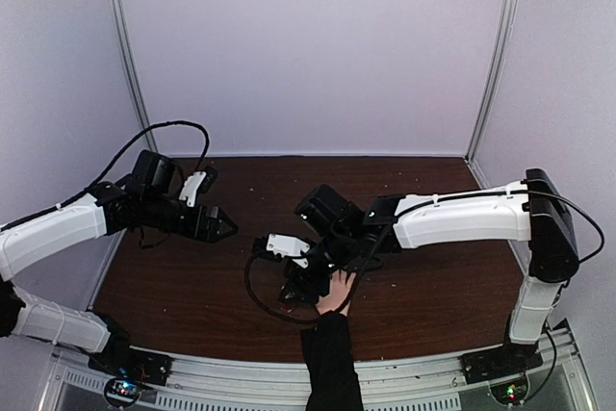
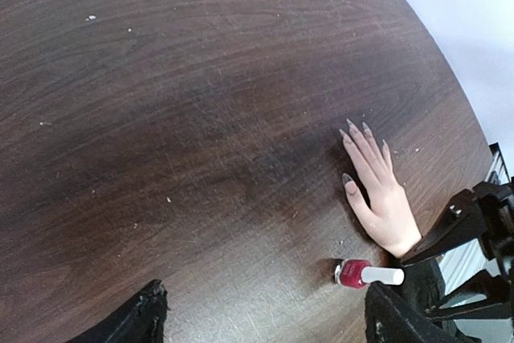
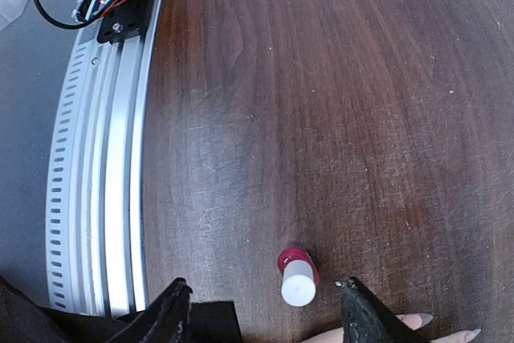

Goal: Paint the nails
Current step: Pick up the nail polish bottle from the center of the board.

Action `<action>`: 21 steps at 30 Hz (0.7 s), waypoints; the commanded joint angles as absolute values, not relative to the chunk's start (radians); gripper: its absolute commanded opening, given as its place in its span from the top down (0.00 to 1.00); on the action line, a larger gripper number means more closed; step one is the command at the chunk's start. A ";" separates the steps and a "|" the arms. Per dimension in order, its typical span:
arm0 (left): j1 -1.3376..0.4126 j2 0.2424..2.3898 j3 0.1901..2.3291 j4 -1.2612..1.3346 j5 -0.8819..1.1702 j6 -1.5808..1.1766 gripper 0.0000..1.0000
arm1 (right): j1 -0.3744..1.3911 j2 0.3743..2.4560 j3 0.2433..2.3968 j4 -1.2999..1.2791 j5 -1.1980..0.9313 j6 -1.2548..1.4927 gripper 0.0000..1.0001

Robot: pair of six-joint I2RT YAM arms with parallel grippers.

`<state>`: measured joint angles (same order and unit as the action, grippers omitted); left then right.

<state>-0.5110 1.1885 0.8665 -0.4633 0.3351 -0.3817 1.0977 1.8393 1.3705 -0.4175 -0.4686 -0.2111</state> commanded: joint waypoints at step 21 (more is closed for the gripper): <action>-0.505 1.085 0.721 -0.223 0.262 -0.448 0.15 | 1.106 1.997 1.449 -0.426 -0.408 -0.215 0.63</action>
